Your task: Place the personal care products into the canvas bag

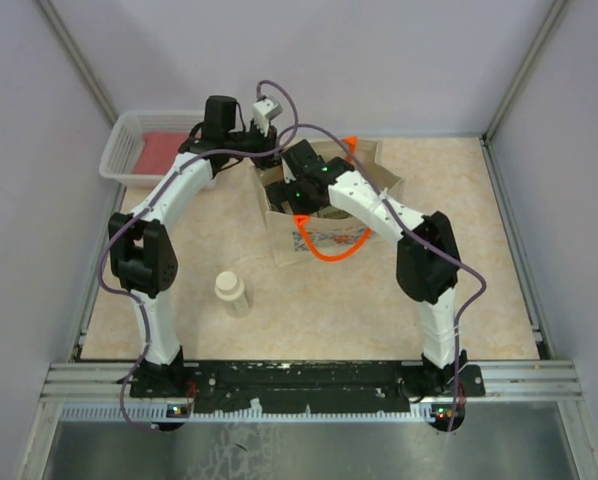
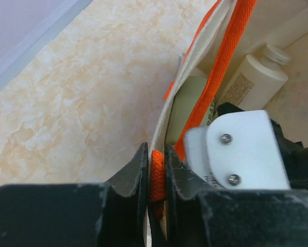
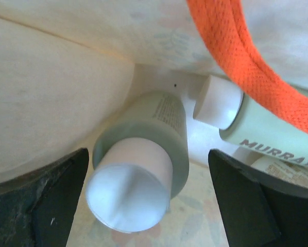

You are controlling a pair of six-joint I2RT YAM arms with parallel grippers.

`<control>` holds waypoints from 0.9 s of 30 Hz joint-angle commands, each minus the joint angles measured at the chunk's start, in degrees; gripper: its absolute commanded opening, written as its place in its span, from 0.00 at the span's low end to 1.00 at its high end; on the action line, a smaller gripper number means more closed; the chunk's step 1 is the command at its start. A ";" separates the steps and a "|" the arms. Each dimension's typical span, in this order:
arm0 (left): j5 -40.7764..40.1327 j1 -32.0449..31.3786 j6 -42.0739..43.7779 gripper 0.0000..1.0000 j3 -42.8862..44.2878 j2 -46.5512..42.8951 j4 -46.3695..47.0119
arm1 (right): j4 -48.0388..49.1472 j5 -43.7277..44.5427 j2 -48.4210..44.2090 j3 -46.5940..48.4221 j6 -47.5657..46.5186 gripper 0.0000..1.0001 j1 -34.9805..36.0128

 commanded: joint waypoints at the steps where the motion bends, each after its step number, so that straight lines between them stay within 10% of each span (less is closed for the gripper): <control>1: 2.38 -0.86 0.75 0.00 1.90 -1.07 -0.16 | 6.45 -1.07 -7.32 0.72 0.11 0.99 1.10; 22: 4.63 -0.07 -1.65 0.00 0.92 -1.29 2.69 | -4.72 21.51 -28.31 -12.86 -1.19 0.99 -8.12; 27: 2.72 0.30 -1.03 0.00 0.91 -0.49 2.47 | -1.68 12.34 -37.24 -12.70 -3.28 0.99 -7.75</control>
